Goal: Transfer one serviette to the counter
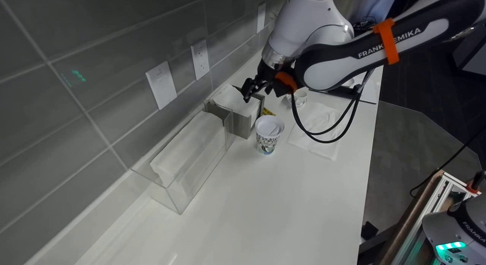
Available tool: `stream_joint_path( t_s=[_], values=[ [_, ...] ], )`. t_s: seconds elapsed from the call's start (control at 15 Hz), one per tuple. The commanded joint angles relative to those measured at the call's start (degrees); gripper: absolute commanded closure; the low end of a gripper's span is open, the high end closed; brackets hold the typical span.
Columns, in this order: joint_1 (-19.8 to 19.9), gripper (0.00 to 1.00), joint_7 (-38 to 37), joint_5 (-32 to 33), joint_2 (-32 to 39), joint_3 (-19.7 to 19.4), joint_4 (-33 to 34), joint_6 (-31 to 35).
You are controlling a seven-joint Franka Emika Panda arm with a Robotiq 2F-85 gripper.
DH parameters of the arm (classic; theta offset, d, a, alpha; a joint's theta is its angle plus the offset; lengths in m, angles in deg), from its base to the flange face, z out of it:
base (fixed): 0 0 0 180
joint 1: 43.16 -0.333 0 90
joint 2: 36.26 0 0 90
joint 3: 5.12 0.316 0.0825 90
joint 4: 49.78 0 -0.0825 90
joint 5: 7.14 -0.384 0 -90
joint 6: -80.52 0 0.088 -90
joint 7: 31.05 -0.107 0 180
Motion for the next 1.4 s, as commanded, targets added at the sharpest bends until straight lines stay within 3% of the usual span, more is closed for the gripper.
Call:
stream_joint_path(
  t_s=[0.0,1.07,1.13,1.2,1.27,1.33],
  values=[
    [-2.5,0.00,1.1,-1.3,0.1,-2.6,0.3,0.1],
    [-5.9,0.01,4.7,-0.1,4.4,-6.4,2.4,4.4],
    [-6.0,0.12,5.1,-0.4,4.8,-6.6,2.6,4.8],
    [-6.1,0.14,5.3,-0.4,5.1,-6.8,2.6,5.2],
    [-6.2,0.26,5.4,-0.3,5.4,-7.0,2.7,5.8],
    [-6.4,0.30,5.5,-0.3,5.7,-7.3,2.7,6.3]
  ],
)
